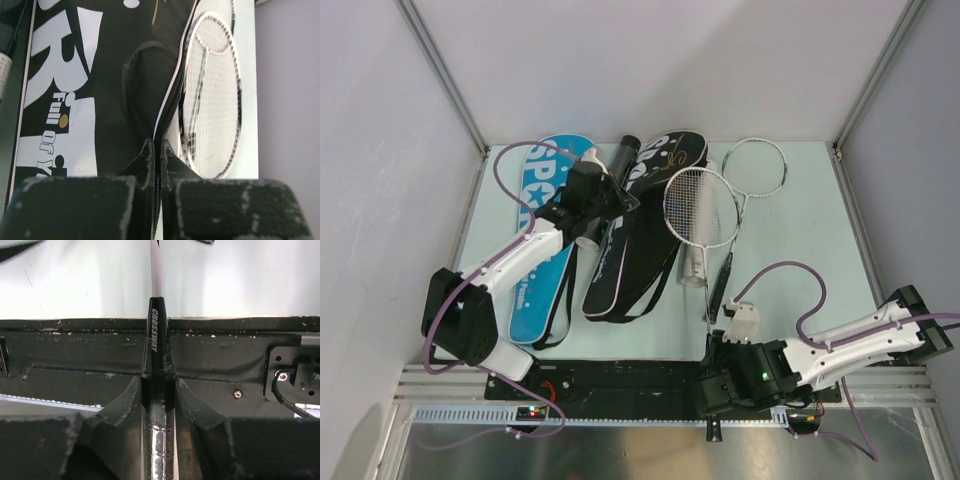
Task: Pack up the badminton gear
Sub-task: Place the racket in the racket bag.
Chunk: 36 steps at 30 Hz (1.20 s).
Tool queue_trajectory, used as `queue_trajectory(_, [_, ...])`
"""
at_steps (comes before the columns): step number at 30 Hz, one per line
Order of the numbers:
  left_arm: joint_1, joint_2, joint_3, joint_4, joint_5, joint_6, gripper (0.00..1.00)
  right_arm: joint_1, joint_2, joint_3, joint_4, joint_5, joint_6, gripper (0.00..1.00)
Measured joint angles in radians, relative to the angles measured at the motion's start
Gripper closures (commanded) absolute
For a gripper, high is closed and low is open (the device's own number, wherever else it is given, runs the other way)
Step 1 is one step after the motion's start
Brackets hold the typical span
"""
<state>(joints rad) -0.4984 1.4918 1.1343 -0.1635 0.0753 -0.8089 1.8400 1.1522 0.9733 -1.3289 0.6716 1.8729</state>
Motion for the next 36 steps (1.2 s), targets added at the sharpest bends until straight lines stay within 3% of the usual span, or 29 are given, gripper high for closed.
queue_trajectory(13, [0.023, 0.008, 0.048, 0.032, 0.0, 0.0, 1.0, 0.026, 0.058, 0.018, -0.001, -0.016, -0.015, 1.0])
queue_trajectory(19, [0.018, 0.005, -0.044, 0.077, 0.076, -0.005, 1.0, -0.077, 0.12, 0.099, 0.02, 0.103, -0.154, 1.0])
queue_trajectory(27, [-0.008, -0.047, -0.155, 0.117, 0.148, -0.037, 1.0, -0.45, 0.198, 0.117, 0.384, 0.162, -0.66, 1.0])
queue_trajectory(36, [-0.007, -0.131, -0.275, 0.21, 0.198, -0.151, 1.0, -0.65, 0.374, 0.117, 0.835, 0.174, -0.953, 1.0])
